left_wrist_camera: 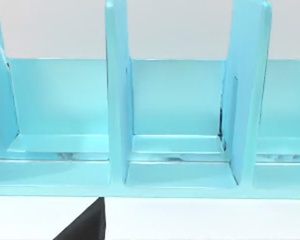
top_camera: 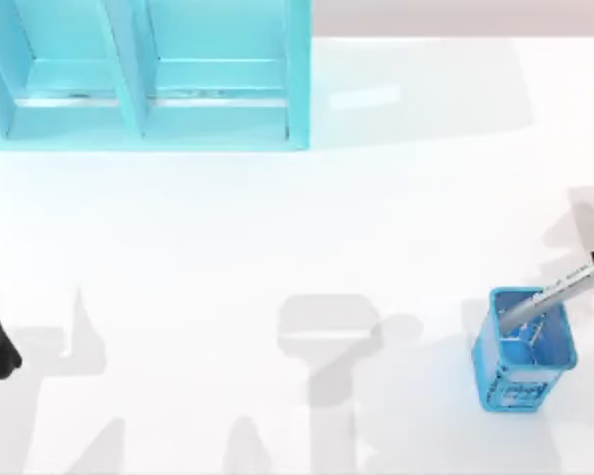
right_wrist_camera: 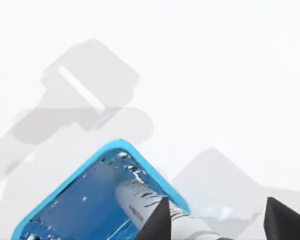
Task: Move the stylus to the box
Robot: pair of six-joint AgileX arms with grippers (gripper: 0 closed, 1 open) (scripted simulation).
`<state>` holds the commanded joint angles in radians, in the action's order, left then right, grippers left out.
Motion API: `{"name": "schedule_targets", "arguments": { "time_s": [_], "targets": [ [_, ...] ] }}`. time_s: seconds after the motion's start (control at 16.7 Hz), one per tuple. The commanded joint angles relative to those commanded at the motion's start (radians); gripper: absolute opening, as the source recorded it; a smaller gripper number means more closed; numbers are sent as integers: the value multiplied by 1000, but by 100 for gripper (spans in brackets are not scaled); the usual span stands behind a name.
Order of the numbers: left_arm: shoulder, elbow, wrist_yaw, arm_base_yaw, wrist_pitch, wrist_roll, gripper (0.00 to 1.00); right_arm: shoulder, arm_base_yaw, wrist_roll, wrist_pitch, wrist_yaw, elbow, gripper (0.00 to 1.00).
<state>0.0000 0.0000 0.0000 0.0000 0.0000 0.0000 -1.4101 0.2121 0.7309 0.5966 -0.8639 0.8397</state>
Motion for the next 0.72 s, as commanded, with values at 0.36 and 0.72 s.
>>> {"name": "schedule_targets", "arguments": {
  "time_s": [0.36, 0.72],
  "targets": [
    [0, 0, 0, 0, 0, 0, 100, 89, 197, 227, 364, -99, 175, 0],
    [0, 0, 0, 0, 0, 0, 100, 105, 220, 253, 403, -110, 195, 0]
  ]
}}
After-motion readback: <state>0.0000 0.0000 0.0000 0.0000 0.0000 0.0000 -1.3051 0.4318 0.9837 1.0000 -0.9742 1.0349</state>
